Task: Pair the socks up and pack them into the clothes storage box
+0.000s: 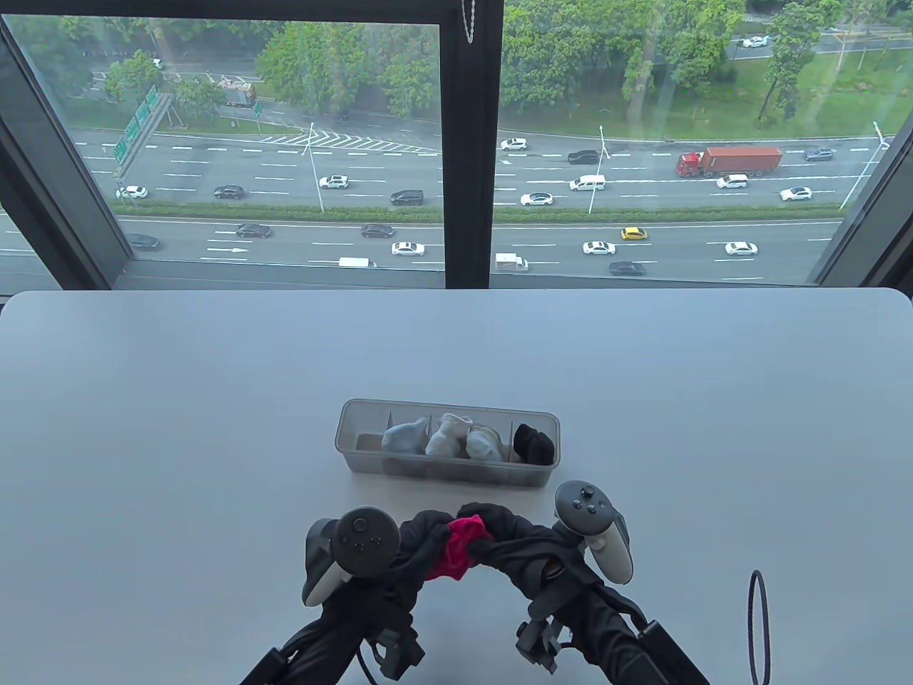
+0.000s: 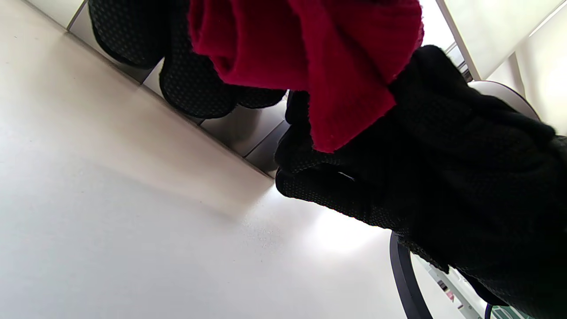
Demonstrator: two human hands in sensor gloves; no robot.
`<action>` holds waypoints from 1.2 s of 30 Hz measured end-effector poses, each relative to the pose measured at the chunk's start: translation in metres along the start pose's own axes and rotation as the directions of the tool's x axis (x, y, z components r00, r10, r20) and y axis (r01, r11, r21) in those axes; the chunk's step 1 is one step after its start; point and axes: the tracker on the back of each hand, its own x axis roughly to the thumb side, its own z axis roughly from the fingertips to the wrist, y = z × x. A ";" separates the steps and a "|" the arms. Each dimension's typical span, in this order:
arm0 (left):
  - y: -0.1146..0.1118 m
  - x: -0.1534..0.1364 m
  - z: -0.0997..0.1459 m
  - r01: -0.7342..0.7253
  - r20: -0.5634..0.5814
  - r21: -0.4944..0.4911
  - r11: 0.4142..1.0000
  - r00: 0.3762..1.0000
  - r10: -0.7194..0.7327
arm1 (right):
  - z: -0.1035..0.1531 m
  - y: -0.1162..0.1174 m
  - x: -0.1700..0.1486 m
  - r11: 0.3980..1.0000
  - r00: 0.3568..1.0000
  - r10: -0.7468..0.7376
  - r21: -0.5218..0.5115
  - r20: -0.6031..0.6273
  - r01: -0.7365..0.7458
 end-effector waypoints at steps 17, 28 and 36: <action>-0.003 0.013 -0.002 0.176 0.073 -0.122 0.977 0.983 -0.168 | 0.009 0.005 0.026 0.898 0.901 0.432 -0.106 0.029 -0.427; 0.018 0.028 0.012 0.234 -0.036 0.196 0.952 0.972 -0.232 | 0.007 -0.005 0.014 0.905 0.921 0.380 -0.173 -0.088 -0.389; -0.008 0.037 0.008 0.420 0.000 0.083 0.904 0.907 -0.421 | 0.006 -0.002 0.011 0.953 0.970 0.233 -0.181 -0.070 -0.242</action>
